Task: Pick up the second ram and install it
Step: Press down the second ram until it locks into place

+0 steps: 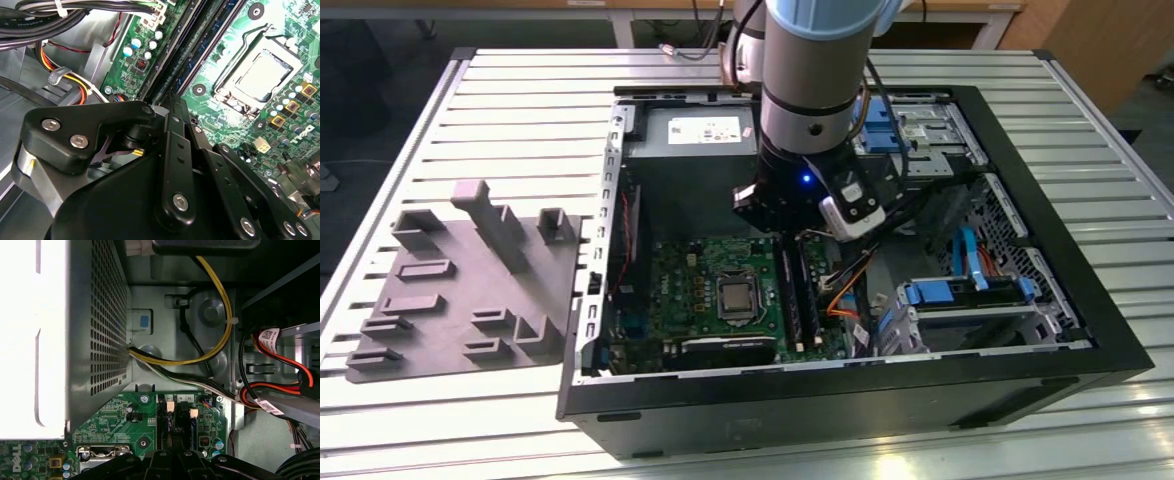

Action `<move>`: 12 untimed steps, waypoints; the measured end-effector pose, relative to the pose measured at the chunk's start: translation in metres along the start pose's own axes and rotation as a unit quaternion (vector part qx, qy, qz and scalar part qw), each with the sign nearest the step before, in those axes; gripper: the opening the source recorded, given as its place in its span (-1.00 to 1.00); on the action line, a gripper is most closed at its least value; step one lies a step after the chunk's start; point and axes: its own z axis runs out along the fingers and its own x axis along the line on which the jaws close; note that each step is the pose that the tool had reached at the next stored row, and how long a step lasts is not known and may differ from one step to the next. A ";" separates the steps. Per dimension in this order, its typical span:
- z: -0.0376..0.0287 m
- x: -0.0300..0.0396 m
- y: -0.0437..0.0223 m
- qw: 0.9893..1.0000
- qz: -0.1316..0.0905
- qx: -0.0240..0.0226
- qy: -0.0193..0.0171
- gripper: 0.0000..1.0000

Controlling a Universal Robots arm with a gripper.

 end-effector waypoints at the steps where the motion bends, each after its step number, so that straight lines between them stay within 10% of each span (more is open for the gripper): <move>1: 0.0001 0.0000 0.0000 1.000 0.000 0.000 0.000 -0.79; 12: 0.0023 0.0001 0.0000 1.000 0.000 0.000 0.000 -0.79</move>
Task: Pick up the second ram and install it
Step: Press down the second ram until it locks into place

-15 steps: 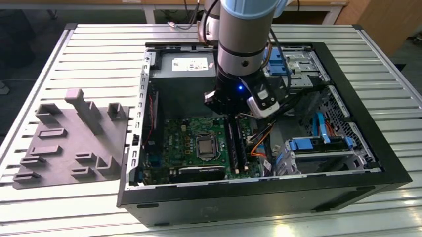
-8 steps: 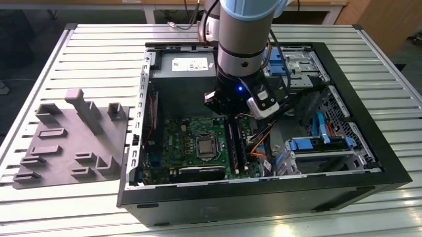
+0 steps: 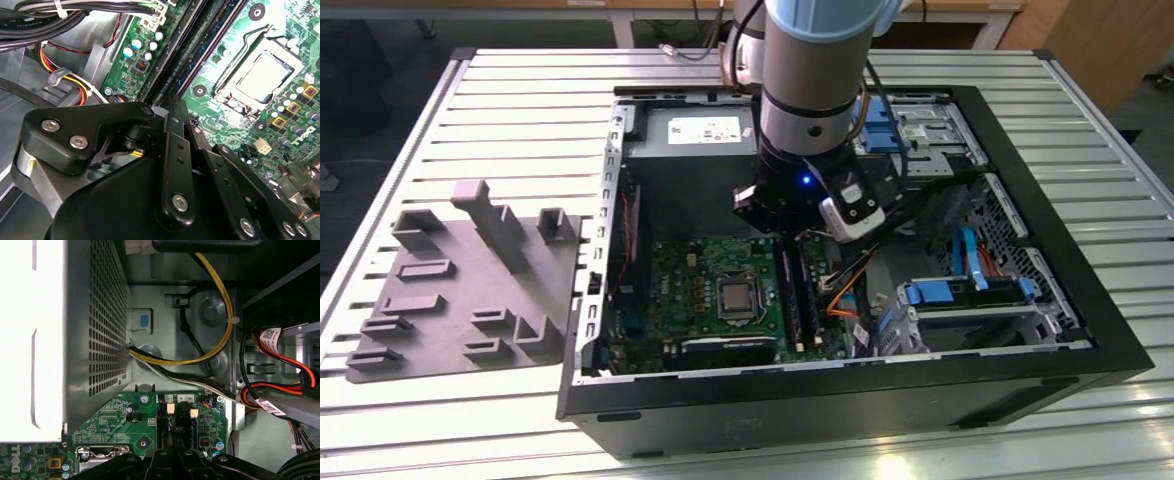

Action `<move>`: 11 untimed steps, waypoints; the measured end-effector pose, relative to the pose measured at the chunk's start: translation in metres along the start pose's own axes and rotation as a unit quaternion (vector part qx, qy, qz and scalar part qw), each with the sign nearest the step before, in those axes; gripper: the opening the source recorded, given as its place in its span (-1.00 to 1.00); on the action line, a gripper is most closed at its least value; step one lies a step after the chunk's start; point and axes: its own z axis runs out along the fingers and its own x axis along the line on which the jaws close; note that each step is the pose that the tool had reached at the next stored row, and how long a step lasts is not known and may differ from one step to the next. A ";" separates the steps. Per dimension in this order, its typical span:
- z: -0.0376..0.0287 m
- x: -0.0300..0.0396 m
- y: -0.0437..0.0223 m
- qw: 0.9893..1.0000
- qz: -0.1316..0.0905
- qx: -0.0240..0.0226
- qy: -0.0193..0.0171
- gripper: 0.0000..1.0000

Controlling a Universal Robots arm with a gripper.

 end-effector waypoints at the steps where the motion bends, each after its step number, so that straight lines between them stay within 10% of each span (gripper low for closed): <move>1: 0.0007 0.0000 0.0000 1.000 0.000 0.000 0.000 -0.79; 11: 0.0022 0.0001 -0.0001 1.000 0.000 0.000 0.000 -0.79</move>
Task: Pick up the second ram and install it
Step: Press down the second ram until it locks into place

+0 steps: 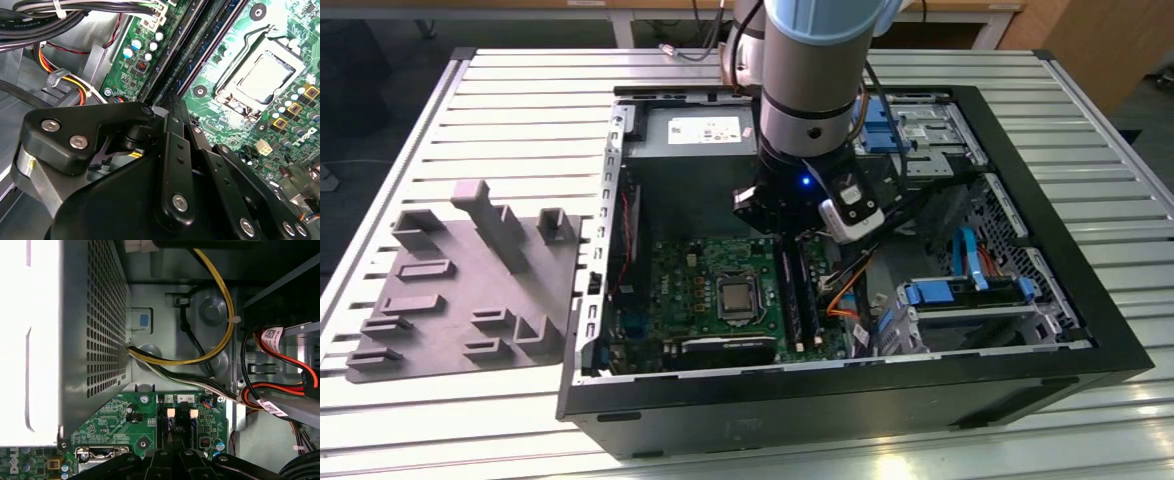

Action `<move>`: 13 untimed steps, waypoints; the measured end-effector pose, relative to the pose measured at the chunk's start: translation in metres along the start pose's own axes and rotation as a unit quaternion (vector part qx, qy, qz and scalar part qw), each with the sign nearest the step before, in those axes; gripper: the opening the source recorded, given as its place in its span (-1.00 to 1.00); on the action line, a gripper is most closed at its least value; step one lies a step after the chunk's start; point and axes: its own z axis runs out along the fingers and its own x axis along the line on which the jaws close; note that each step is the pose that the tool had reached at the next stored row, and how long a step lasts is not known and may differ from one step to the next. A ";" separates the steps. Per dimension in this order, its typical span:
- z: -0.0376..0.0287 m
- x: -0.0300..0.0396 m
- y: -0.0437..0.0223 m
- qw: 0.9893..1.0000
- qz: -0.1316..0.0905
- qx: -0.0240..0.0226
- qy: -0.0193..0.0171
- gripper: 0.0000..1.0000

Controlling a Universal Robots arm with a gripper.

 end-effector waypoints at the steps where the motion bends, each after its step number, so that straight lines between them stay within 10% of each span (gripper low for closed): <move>1: -0.0008 0.0000 0.0001 1.000 0.000 0.000 0.000 -0.79; 13: -0.0170 -0.0006 0.0004 1.000 0.000 0.000 0.000 -0.79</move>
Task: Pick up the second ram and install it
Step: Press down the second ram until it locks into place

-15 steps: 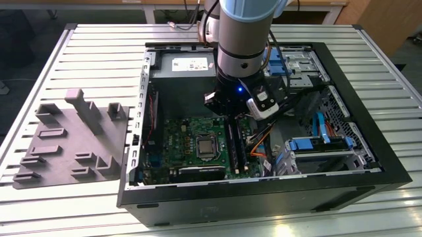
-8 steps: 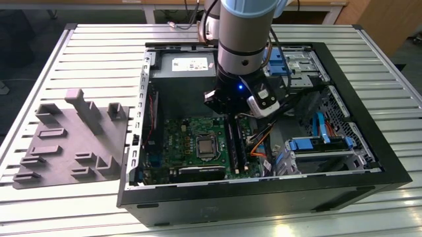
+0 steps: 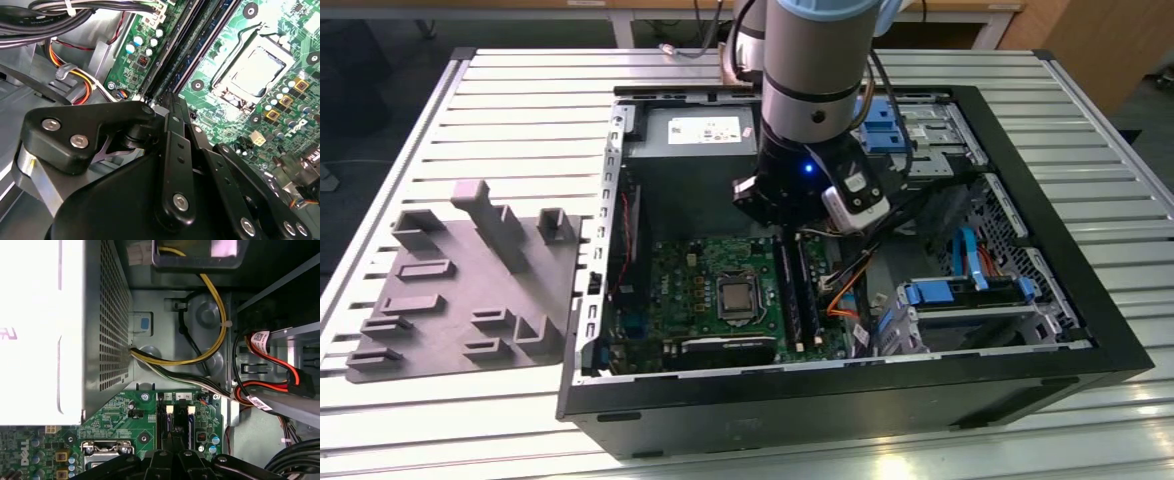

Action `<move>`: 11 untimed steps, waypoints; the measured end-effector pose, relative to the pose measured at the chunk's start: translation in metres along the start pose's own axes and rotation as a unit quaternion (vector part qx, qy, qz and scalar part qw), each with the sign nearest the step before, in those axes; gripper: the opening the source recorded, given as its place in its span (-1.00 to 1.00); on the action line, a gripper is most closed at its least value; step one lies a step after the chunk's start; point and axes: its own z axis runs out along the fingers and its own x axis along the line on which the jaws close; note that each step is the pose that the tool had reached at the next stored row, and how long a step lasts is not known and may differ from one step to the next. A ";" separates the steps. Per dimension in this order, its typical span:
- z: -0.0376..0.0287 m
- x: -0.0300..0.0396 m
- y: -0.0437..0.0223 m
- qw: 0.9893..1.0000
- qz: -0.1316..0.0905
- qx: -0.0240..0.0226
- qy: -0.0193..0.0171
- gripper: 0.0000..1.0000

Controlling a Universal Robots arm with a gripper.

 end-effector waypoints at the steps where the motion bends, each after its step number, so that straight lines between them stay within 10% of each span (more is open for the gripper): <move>1: -0.0010 0.0000 0.0000 1.000 0.000 0.000 0.000 -0.79; 11: -0.0012 -0.0001 -0.0019 1.000 0.000 0.000 0.000 -0.79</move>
